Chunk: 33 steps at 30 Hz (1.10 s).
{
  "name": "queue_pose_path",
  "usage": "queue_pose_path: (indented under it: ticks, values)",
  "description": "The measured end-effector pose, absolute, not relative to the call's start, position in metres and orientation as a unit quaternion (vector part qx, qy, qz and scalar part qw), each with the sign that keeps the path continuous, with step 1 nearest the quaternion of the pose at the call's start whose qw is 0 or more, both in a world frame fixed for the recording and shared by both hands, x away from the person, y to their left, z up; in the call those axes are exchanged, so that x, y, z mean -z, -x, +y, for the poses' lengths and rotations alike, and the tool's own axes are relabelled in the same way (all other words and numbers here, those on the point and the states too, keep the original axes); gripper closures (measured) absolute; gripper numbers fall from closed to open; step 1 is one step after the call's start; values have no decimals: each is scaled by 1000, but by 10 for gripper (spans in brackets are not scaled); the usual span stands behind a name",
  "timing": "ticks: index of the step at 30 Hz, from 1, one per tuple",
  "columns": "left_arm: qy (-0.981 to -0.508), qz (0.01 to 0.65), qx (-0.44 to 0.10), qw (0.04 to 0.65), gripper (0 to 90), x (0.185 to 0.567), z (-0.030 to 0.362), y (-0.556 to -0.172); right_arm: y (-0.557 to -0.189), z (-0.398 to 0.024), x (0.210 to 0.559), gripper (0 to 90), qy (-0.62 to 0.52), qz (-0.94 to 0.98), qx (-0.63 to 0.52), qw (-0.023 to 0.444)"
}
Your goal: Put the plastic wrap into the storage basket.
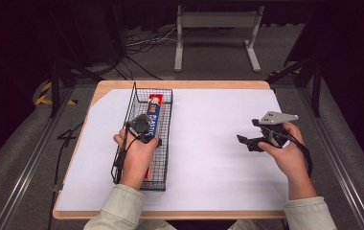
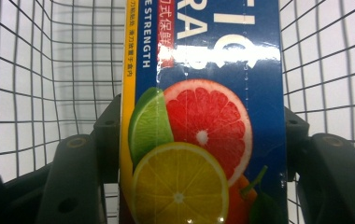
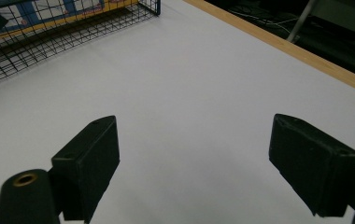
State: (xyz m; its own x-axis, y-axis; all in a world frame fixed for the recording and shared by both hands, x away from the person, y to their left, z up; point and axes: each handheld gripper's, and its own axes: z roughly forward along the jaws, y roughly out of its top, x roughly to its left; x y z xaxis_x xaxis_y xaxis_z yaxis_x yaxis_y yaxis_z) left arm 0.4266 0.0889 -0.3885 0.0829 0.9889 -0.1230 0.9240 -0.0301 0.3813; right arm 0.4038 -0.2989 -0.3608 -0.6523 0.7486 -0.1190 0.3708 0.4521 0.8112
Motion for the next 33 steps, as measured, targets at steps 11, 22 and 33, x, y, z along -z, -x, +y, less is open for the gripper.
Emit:
queue_pose_path:
  ticks: [11, 22, 33]
  values:
    - [-709, 677, -101, 171, 385, 394, 85, -429, -403, -297, 362, 162, -339, 820, -394, 237]
    - [-712, 665, -114, 194, 330, 387, 84, -431, -404, -297, 364, 162, -335, 822, -393, 239]
    - [-736, 613, -152, 242, 279, 357, 87, -425, -405, -298, 365, 162, -337, 820, -394, 244]
